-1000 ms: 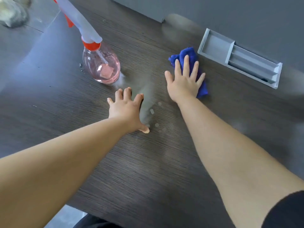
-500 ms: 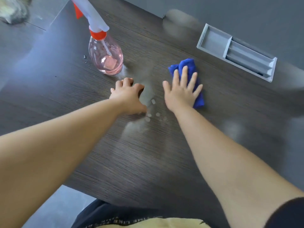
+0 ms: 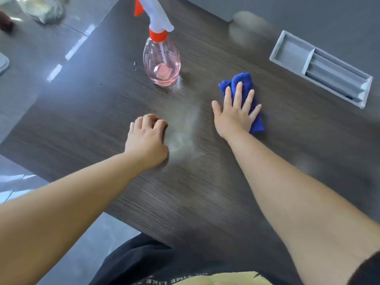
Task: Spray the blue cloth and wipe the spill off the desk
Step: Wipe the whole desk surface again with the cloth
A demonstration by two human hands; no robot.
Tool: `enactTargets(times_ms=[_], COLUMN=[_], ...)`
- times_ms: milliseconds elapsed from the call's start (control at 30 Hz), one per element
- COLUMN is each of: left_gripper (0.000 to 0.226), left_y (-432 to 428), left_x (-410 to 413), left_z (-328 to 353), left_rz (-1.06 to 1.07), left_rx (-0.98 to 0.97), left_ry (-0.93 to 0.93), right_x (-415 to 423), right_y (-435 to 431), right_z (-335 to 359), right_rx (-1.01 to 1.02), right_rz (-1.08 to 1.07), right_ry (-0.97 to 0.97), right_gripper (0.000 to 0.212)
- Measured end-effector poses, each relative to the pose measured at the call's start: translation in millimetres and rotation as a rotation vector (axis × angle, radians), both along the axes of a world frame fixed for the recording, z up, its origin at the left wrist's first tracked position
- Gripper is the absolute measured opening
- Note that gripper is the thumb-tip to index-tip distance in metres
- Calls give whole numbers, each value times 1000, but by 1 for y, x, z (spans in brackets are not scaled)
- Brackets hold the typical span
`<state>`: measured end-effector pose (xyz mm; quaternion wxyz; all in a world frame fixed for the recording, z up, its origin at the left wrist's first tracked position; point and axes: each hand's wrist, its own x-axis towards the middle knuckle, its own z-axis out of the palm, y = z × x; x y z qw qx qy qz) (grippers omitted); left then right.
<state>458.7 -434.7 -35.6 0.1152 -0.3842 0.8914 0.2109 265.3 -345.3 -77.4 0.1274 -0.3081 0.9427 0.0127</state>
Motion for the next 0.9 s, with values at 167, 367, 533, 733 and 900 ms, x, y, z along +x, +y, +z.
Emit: enactTargets(times_ms=[167,367,533,733,900], left_gripper=[80,90,93,89,79], left_y=[1,-4,-2,-6,-9], left_x=[6,5,7,9,14], left_z=[-6,-4,-4,-5,-3], left_rz=[-70,-170,-177,-173,-111], left_rx=[18,64,62,77,146], left_ry=[-109,-241,-257,-195,-86], right_x=[87,7,20,79,13], right_y=[45,35,-14,60,30], right_z=[-5,-4,-3,-4,-3], right_rx=[-121,-89,-10,-133,-104], right_rz=[553,593,197,866,637], right_ry=[36,53,28,-4,41], right_gripper=[62,59,61,58,54])
